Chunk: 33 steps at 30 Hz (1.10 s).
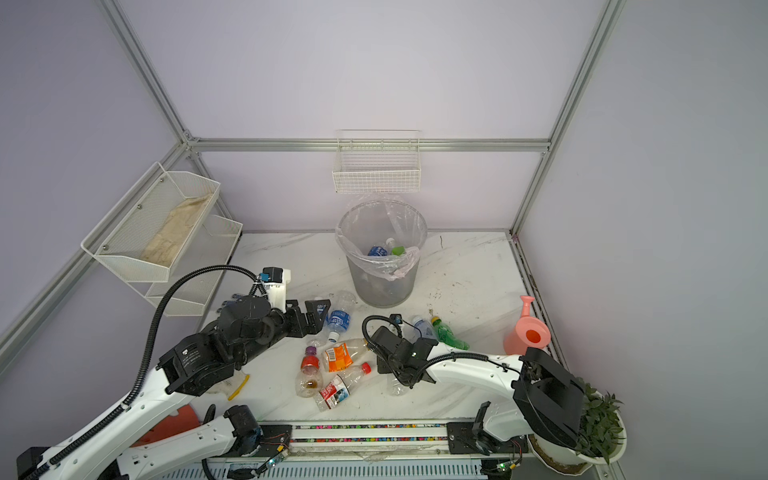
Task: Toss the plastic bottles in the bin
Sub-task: 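Close the right gripper around the blue-label water bottle, then lift the blue-label water bottle with the right gripper and carry it over the bin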
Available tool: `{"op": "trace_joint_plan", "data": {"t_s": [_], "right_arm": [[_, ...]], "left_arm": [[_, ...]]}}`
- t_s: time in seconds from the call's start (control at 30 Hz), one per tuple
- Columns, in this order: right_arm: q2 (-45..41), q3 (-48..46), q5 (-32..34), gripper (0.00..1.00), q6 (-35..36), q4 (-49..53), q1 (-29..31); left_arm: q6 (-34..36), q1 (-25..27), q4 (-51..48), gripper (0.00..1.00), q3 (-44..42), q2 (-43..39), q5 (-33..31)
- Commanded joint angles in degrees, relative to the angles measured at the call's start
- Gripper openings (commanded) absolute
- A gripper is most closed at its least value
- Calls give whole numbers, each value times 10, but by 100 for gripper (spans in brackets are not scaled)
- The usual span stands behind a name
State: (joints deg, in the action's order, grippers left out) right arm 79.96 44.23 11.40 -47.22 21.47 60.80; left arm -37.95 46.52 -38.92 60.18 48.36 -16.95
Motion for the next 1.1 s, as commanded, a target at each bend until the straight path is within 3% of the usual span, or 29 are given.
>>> {"op": "trace_joint_plan", "data": {"t_s": [0.0, 0.43, 0.7, 1.07], "right_arm": [[34, -19, 9, 33, -9, 66, -1], [23, -3, 41, 40, -10, 119, 0], [7, -11, 32, 25, -13, 108, 0], [-77, 32, 38, 6, -1, 124, 1]], "left_arm": [[-2, -3, 4, 100, -19, -10, -9], [-6, -3, 3, 100, -25, -13, -9], [-7, -2, 1, 100, -26, -19, -11], [-9, -2, -1, 100, -30, -23, -12]]}}
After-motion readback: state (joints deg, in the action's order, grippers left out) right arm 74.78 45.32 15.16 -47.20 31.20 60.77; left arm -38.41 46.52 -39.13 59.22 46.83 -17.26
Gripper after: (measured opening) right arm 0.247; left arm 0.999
